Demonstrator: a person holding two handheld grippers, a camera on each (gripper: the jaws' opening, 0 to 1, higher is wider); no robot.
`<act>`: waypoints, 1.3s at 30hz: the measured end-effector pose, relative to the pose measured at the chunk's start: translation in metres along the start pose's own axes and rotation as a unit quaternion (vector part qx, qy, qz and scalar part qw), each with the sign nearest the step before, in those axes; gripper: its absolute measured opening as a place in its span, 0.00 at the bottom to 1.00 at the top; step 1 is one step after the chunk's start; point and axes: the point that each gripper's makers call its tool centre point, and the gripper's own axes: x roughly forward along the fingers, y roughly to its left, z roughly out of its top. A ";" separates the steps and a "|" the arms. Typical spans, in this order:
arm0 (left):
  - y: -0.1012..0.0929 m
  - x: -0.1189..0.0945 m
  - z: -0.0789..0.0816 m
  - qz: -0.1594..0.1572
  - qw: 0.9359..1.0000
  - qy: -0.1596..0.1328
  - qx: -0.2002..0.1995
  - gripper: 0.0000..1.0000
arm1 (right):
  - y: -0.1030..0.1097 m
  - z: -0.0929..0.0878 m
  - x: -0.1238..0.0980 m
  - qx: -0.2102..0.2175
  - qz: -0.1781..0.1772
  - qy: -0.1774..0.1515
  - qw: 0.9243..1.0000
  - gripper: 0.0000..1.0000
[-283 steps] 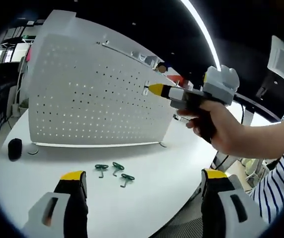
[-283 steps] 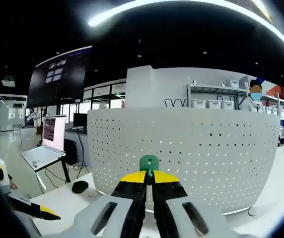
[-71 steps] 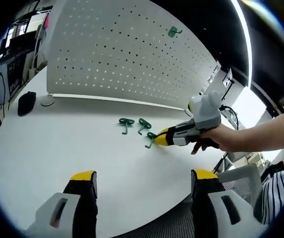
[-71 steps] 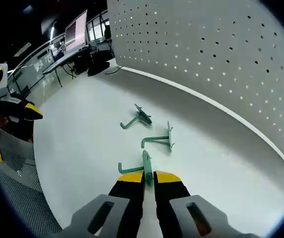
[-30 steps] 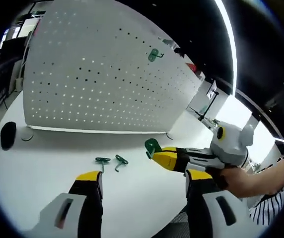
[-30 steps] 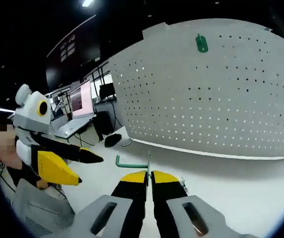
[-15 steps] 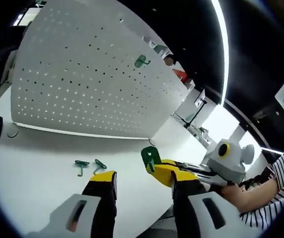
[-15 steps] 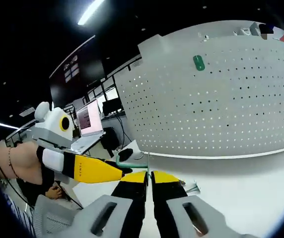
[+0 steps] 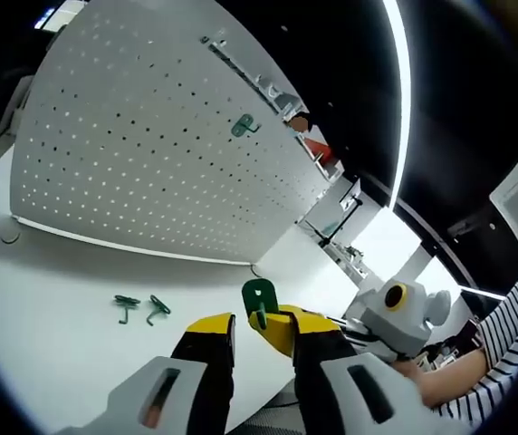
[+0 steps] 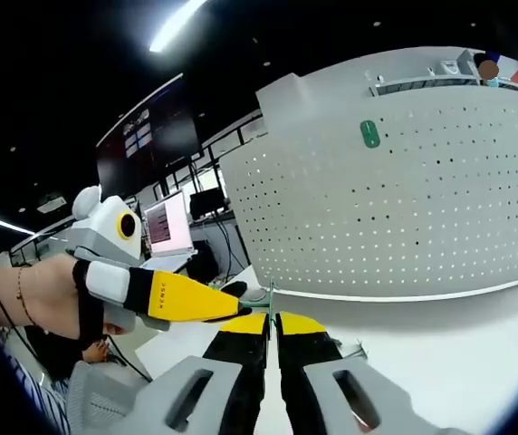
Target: Insert the hook assembly into the mounting plate slot until the hook locks in place.
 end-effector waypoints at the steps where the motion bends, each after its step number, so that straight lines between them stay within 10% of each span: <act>1: -0.002 -0.001 0.002 -0.004 1.000 -0.004 -0.007 0.24 | 0.001 0.003 -0.001 -0.003 -0.001 -0.004 1.000 0.00; 39: -0.008 -0.003 0.008 -0.012 0.998 -0.018 -0.062 0.02 | 0.013 0.014 -0.006 -0.050 0.006 -0.024 0.998 0.00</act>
